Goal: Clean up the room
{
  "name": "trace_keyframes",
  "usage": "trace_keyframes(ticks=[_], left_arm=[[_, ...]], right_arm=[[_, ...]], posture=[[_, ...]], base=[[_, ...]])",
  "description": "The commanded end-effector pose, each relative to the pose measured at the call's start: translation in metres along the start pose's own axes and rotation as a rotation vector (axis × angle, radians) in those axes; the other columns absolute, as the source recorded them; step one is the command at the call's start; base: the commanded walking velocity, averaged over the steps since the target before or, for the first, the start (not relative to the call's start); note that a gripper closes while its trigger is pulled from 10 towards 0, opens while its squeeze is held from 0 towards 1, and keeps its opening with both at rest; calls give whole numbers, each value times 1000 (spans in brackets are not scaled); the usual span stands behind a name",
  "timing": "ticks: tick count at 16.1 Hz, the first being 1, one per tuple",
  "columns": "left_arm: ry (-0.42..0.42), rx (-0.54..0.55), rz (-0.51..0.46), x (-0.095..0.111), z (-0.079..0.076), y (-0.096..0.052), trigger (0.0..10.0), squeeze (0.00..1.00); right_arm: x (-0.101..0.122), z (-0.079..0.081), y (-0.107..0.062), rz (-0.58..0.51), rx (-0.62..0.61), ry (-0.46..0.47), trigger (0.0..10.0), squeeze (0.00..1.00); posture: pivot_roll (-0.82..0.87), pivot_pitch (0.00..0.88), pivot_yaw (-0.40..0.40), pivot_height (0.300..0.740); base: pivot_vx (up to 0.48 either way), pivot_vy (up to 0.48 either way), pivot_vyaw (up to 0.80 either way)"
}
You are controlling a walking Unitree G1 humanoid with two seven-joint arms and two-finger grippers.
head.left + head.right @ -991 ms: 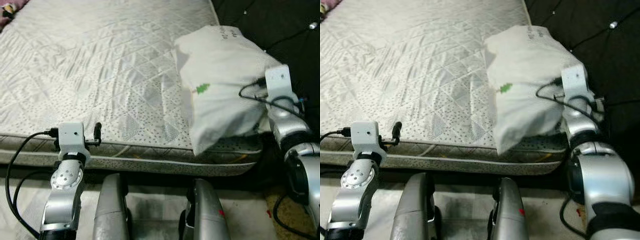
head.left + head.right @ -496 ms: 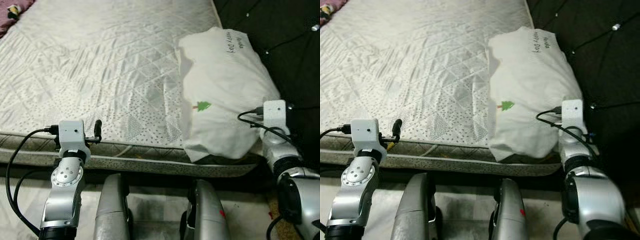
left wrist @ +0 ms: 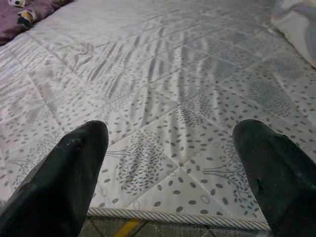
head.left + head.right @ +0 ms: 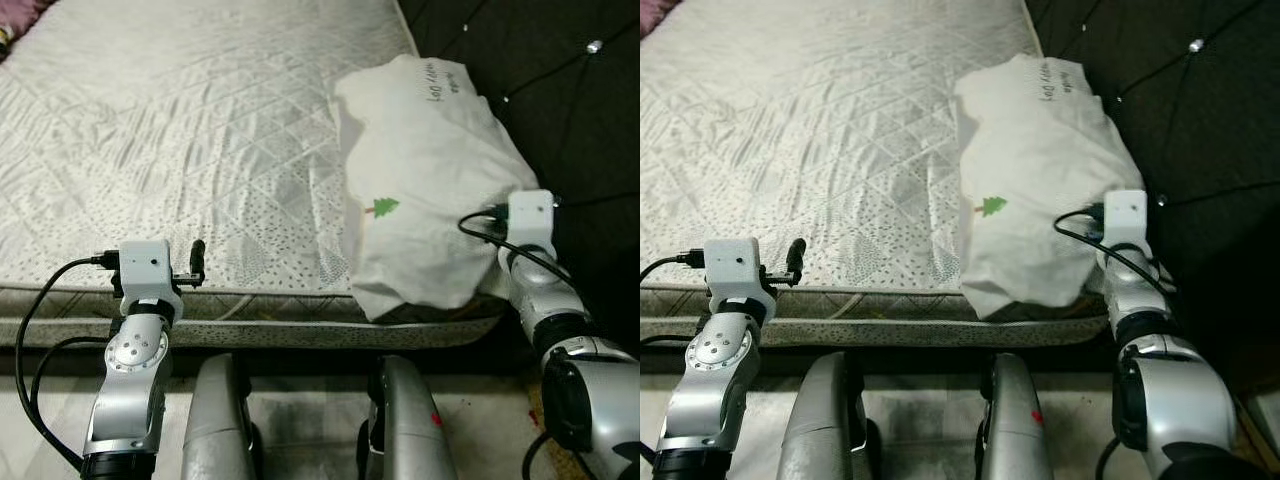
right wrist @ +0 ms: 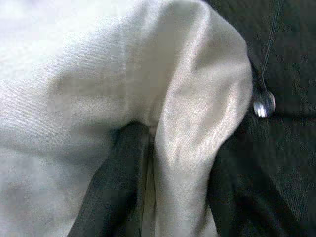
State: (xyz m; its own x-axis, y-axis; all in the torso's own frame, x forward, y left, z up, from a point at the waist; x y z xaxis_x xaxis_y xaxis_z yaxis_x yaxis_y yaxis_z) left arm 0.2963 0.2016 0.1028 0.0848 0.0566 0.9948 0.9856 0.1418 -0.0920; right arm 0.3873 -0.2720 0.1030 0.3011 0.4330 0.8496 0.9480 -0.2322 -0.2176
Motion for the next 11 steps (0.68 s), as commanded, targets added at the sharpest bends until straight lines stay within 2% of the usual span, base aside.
trace_keyframes(ticks=[1, 4, 6, 8, 9, 11], left_arm=[[-1, 6, -4, 1, 0, 1, 10000, 0], [-2, 1, -13, 4, -1, 6, 10000, 0], [-2, -16, -16, 4, -8, 8, 10000, 0], [-12, 1, -36, 9, -5, 11, 10000, 0], [-19, 24, -46, 10, 0, 11, 10000, 0], [-27, 33, -54, 12, 1, 11, 10000, 0]], right_arm=[[16, 3, 1, -78, 38, -40, 10000, 1000], [11, 5, -3, -102, 55, -70, 10000, 1000], [25, 2, -4, -184, 9, 32, 10000, 1000], [50, 2, -5, -274, -66, 106, 10000, 1000], [61, 8, -7, -315, -108, 136, 10000, 1000], [63, 25, -9, -322, -63, 152, 10000, 1000]], posture=[[55, 47, -13, 576], [34, 33, -2, 576], [34, 27, -2, 576], [44, 14, -17, 576], [49, 8, -23, 576], [56, 0, -31, 576]], base=[[0, 0, 0], [0, 0, 0], [0, 0, 0], [0, 0, 0], [0, 0, 0], [0, 0, 0]])
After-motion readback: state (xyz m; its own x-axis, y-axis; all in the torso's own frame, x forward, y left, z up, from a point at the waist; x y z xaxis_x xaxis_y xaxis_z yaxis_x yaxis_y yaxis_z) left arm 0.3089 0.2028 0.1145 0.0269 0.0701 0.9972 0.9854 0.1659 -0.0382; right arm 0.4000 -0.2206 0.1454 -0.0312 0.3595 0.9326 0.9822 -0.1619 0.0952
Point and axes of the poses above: a point about 5 cm out from each wrist's last joint towards the gripper, its own y axis pointing out of the wrist towards the gripper, its own x axis along the axis of the wrist's last joint, z = x × y, the point moved 3 cm from there along y, pointing out of the wrist towards the gripper, and after that the axes turned 10 degrees about -y, right-handed, at the moved point
